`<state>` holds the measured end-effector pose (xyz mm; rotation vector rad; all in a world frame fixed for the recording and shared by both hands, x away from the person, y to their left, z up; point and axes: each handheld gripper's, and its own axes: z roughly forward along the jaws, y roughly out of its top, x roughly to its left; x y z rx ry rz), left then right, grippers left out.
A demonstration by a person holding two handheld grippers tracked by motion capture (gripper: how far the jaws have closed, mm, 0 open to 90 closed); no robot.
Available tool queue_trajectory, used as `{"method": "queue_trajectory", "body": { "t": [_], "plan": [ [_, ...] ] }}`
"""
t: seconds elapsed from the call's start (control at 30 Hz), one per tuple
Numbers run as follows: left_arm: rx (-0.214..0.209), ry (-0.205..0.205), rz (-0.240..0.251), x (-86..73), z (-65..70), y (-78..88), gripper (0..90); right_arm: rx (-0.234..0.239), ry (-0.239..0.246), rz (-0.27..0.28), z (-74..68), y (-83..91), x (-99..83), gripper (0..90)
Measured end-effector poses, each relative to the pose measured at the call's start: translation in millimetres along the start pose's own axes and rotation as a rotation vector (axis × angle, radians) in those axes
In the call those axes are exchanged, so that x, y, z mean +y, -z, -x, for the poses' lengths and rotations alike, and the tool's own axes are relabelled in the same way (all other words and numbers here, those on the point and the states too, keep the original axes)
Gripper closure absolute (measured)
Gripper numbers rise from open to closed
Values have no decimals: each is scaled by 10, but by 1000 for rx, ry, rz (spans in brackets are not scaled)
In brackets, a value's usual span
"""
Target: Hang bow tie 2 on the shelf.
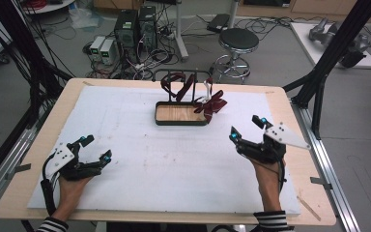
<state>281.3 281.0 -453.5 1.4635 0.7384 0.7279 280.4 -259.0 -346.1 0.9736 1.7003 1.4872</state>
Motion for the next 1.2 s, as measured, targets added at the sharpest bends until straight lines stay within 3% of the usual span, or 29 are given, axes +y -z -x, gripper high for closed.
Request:
{"method": "queue_trajectory", "body": {
  "t": [0.13,0.37,0.67,0.8,1.2],
  "plan": [
    [-1,2,-1,0,-2,0,117,19,-7,7,-25,128,-241,173],
    [0,4,0,0,-1,2,118,9,-21,16,-42,233,-638,167],
    [2,-2,6,-2,4,7,117,0,-29,78,-42,261,-947,159],
    [2,-4,7,-2,5,9,118,-5,-50,97,-47,247,-1025,158],
    [3,-1,7,-2,6,8,118,-7,-24,96,-74,198,-1113,147]
  ]
}}
